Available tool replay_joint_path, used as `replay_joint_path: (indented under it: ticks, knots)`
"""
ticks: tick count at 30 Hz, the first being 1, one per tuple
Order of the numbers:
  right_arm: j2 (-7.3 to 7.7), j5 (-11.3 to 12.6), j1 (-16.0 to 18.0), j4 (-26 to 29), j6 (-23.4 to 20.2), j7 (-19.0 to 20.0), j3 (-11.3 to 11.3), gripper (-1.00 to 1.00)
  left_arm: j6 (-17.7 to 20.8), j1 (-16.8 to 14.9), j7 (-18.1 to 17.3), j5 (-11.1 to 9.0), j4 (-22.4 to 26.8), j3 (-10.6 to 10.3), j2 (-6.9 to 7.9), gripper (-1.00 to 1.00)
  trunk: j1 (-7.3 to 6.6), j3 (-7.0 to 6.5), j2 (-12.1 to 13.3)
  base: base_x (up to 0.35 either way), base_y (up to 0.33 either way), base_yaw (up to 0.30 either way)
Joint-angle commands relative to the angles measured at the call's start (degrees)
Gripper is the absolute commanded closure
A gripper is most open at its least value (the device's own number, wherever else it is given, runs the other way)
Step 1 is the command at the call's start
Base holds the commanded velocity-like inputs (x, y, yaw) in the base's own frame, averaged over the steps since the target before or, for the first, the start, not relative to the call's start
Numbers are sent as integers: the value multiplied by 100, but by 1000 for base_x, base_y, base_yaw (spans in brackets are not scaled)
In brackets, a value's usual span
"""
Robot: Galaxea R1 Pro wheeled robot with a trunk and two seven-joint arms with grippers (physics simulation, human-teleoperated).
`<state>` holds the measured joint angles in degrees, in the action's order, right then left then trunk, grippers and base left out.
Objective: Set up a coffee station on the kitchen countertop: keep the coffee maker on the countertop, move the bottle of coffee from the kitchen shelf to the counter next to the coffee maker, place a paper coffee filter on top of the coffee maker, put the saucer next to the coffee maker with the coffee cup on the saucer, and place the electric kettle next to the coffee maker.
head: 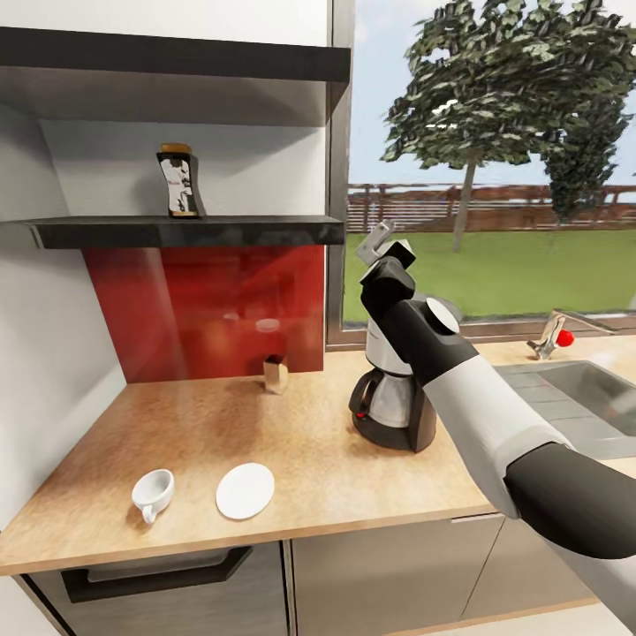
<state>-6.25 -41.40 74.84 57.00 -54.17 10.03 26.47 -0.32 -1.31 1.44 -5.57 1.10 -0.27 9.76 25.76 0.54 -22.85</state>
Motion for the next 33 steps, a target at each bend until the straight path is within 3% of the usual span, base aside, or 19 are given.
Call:
replay_joint_path:
  ticks: [1, 10, 33]
  knots:
    - [1, -61, 4, 0, -24, 50, 8, 100, -3, -1, 5, -58, 0, -8, 0, -100, 3, 6, -7, 5, 0, 0]
    - [1, -61, 4, -362, -24, 22, 8, 100, -3, -1, 9, -58, -5, -8, 0, -100, 3, 6, -7, 1, 0, 0]
    - [-6, -46, 4, -408, -21, 26, 8, 100, -3, -1, 6, -58, -5, -8, -6, -100, 3, 6, -7, 0, 0, 0]
